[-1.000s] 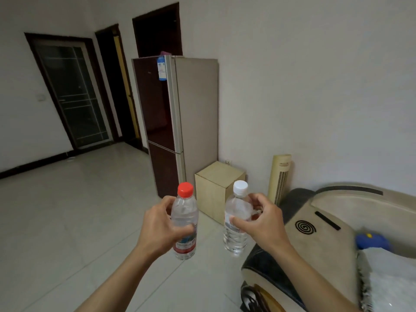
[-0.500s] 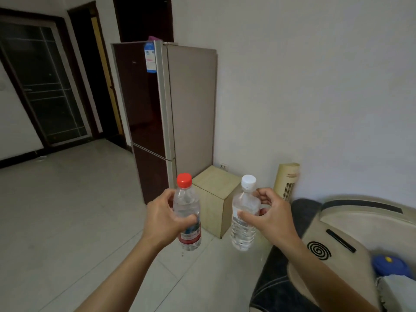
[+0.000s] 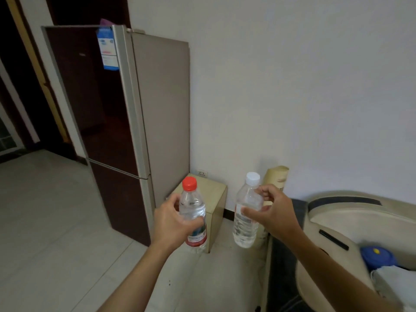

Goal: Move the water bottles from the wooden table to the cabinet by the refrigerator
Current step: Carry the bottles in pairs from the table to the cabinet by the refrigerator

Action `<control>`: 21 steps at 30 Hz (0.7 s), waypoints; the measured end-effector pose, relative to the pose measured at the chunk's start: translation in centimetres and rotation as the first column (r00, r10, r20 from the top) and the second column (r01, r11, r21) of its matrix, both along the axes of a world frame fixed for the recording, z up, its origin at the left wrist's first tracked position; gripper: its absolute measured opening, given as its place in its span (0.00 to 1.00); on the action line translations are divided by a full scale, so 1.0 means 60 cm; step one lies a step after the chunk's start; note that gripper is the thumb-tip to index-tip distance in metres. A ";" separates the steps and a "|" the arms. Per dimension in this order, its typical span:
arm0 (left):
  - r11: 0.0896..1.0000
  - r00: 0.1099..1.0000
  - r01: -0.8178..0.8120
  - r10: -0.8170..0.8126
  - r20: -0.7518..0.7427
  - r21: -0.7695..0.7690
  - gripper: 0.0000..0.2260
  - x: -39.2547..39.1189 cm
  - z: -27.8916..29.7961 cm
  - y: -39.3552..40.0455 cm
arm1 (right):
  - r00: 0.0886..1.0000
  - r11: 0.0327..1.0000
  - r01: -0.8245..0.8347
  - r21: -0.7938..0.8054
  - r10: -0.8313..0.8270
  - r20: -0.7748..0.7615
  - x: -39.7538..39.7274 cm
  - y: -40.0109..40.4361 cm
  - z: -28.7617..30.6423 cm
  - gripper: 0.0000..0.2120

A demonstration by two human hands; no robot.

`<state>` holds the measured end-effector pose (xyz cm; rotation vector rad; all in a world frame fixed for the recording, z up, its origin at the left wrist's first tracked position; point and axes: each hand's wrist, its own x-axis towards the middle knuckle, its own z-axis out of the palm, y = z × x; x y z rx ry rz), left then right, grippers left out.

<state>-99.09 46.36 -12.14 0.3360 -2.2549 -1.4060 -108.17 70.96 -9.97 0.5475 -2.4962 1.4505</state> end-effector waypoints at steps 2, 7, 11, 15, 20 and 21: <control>1.000 1.000 0.017 -0.017 0.010 0.013 0.23 -0.043 -0.002 -0.018 | 1.000 1.000 -0.003 0.019 0.003 0.004 -0.037 -0.021 -0.005 0.23; 0.999 0.999 0.029 -0.030 0.033 0.040 0.22 -0.170 -0.016 -0.057 | 1.000 1.000 0.006 -0.020 -0.006 -0.010 -0.155 -0.060 -0.041 0.23; 0.999 0.998 0.034 -0.035 0.057 0.016 0.25 -0.277 -0.025 -0.078 | 1.000 0.998 0.018 -0.056 -0.017 0.016 -0.276 -0.091 -0.069 0.24; 0.999 0.996 0.028 -0.025 0.081 -0.031 0.22 -0.384 -0.024 -0.097 | 1.000 0.998 0.001 -0.058 0.000 0.018 -0.388 -0.121 -0.069 0.24; 0.999 0.996 0.022 -0.020 0.084 -0.033 0.21 -0.513 -0.018 -0.115 | 1.000 0.998 0.016 -0.061 -0.016 0.015 -0.498 -0.137 -0.062 0.23; 0.999 0.996 0.028 -0.026 0.084 -0.021 0.22 -0.538 -0.020 -0.118 | 1.000 0.998 0.026 -0.056 -0.025 0.018 -0.517 -0.140 -0.065 0.23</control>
